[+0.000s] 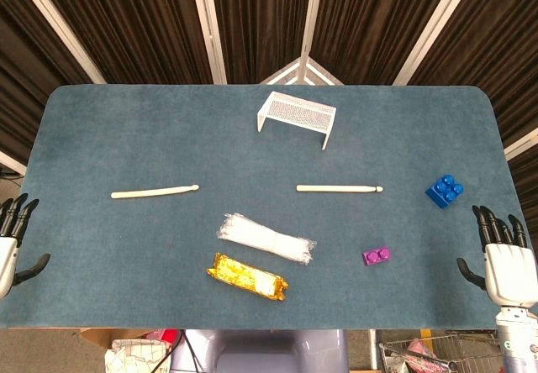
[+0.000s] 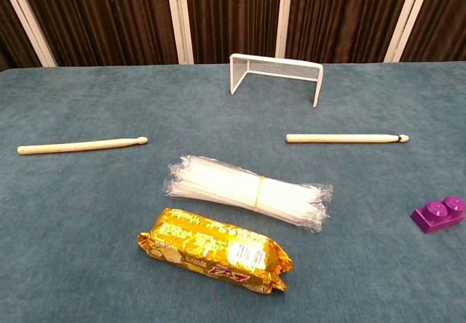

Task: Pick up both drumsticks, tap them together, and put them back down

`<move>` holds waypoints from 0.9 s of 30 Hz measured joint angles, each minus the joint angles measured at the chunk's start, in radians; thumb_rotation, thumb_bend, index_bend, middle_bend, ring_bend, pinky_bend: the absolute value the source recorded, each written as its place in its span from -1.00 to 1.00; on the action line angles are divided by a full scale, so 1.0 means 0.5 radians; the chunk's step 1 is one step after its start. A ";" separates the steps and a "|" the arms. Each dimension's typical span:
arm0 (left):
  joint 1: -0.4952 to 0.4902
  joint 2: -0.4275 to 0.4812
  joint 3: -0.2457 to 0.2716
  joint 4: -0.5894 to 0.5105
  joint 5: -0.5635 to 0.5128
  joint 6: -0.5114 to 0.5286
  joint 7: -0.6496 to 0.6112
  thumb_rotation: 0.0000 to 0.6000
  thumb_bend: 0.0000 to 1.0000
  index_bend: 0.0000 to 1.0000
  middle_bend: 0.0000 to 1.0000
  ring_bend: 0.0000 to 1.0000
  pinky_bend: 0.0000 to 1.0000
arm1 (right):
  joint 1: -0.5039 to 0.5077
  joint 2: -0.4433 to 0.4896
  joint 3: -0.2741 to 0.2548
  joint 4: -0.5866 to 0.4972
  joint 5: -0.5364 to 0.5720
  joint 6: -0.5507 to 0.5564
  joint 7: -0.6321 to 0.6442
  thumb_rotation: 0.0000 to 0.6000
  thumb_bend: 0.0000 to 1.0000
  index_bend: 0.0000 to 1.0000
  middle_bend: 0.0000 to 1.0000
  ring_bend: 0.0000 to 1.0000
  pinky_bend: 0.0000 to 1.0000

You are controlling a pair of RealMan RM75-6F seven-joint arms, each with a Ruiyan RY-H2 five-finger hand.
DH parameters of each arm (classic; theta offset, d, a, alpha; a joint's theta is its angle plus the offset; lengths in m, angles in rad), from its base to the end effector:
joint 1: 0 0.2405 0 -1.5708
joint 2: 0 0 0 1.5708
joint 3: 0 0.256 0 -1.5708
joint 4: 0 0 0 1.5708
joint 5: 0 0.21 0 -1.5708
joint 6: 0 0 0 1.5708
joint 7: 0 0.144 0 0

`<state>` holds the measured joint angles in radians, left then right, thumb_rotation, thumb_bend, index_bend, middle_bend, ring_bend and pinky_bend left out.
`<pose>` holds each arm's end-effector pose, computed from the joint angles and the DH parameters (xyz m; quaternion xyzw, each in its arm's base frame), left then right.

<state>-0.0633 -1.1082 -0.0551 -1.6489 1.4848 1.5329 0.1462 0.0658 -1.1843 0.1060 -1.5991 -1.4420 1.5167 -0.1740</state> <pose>-0.3073 0.1748 0.1670 -0.5973 -0.3466 -0.3592 0.6277 -0.3131 -0.1859 0.1546 0.5767 -0.3487 0.3604 0.6449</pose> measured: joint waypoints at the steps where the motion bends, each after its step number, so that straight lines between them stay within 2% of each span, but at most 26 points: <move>1: 0.000 0.000 0.001 -0.001 0.000 -0.001 0.001 1.00 -0.32 -1.00 -1.00 -1.00 -1.00 | 0.000 0.001 0.001 -0.001 0.000 0.000 0.000 1.00 -0.45 -0.98 -0.75 -0.62 -0.84; 10: 0.005 0.004 0.003 -0.003 0.002 0.005 0.001 1.00 -0.32 -1.00 -1.00 -1.00 -1.00 | 0.000 -0.006 0.001 0.011 0.005 -0.003 0.007 1.00 -0.45 -0.98 -0.75 -0.62 -0.84; 27: 0.029 0.021 -0.001 -0.018 0.000 0.046 -0.028 1.00 -0.32 -1.00 -1.00 -1.00 -1.00 | 0.045 -0.049 -0.023 0.028 -0.006 -0.108 0.043 1.00 -0.45 -0.81 -0.75 -0.61 -0.84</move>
<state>-0.0489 -1.0978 -0.0554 -1.6580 1.4846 1.5560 0.1323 0.0885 -1.2086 0.0943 -1.5850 -1.4453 1.4628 -0.1527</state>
